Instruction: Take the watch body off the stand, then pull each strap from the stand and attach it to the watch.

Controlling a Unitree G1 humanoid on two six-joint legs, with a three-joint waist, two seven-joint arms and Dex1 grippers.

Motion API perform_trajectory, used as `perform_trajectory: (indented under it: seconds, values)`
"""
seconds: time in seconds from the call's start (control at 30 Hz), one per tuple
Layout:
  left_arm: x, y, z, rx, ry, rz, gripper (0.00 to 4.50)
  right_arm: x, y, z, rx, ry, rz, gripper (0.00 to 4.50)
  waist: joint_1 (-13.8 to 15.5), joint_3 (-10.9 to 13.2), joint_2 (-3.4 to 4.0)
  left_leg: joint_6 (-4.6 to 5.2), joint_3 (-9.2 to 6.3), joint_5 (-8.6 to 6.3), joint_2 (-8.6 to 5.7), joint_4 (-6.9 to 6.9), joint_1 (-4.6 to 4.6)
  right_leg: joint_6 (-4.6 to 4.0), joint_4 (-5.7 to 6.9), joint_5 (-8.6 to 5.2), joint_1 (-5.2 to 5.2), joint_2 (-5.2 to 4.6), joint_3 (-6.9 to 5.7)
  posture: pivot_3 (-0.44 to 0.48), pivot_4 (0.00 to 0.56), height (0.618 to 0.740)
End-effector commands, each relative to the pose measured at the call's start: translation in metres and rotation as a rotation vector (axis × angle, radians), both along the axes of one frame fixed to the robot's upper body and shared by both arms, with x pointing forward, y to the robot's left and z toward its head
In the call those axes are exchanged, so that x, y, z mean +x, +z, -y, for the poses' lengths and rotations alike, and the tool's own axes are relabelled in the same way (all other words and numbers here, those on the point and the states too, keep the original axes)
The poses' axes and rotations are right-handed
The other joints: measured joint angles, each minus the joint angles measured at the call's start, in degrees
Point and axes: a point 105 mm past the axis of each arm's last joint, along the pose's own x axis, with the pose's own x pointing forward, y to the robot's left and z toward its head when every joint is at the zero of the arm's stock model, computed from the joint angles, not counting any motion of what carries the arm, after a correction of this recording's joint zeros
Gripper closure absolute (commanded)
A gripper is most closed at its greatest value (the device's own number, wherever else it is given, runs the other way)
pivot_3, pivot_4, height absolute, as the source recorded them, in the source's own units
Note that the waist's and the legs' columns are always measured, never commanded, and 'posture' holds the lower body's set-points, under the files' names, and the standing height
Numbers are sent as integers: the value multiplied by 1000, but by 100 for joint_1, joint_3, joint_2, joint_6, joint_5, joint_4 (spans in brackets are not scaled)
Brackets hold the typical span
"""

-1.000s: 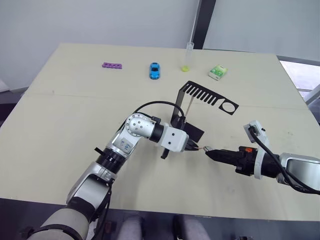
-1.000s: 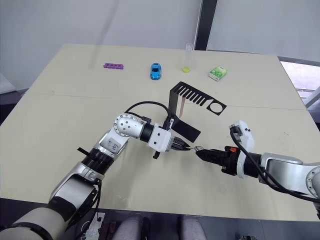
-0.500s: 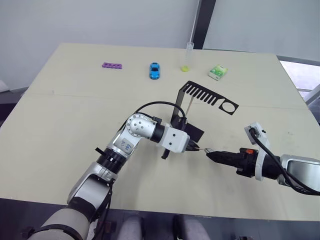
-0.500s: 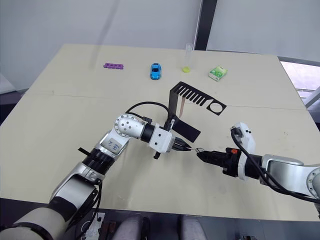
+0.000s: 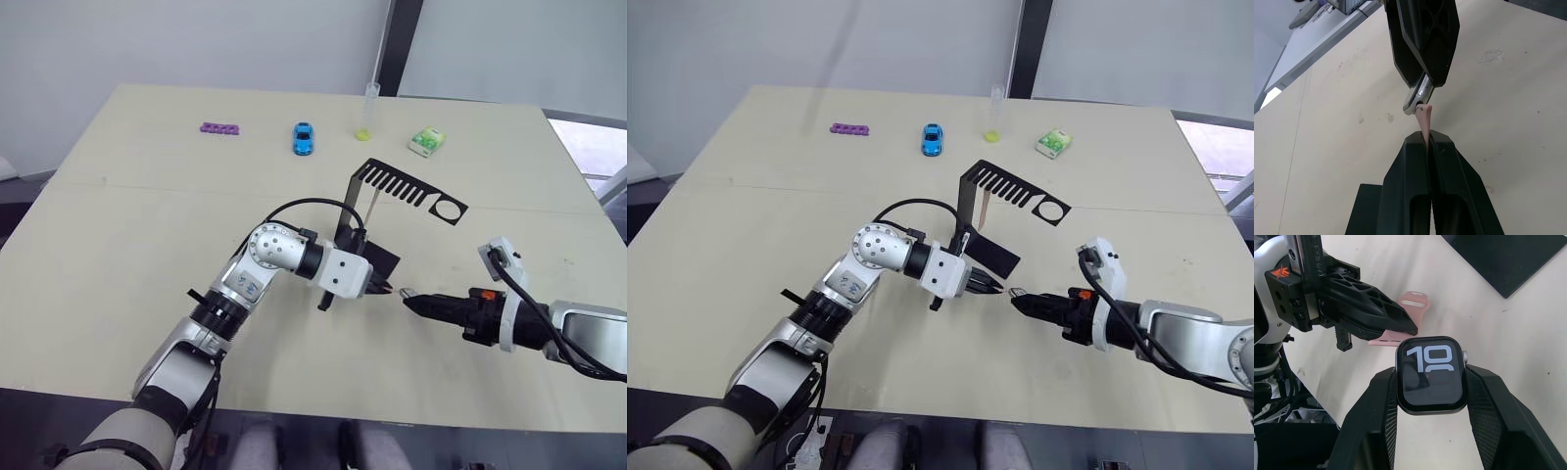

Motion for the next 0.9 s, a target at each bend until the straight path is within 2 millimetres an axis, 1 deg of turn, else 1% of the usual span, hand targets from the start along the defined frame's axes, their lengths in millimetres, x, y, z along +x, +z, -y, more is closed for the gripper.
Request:
perform_trajectory:
  seconds: [0.03,0.37,0.6,0.9]
  values:
    - [-2,8,8,-26,-11,23,4500,-4,12,-10,37,48,45,2999,0,0,0,0,0,0,0,0,0,0,0,0,0,0,0,0,150,740]
    - [1,10,8,-30,2,25,4500,-3,13,-13,26,58,50,2999,-1,0,0,0,0,0,0,0,0,0,0,0,0,0,0,0,150,740]
    - [2,12,10,-35,0,31,4500,-1,11,-12,18,48,39,2999,1,0,0,1,0,0,0,0,-1,0,0,0,0,0,0,0,150,740]
    - [2,13,9,-35,-3,38,4500,0,6,-1,23,9,10,2999,2,0,0,1,0,0,0,0,-1,0,0,0,0,0,0,0,150,740]
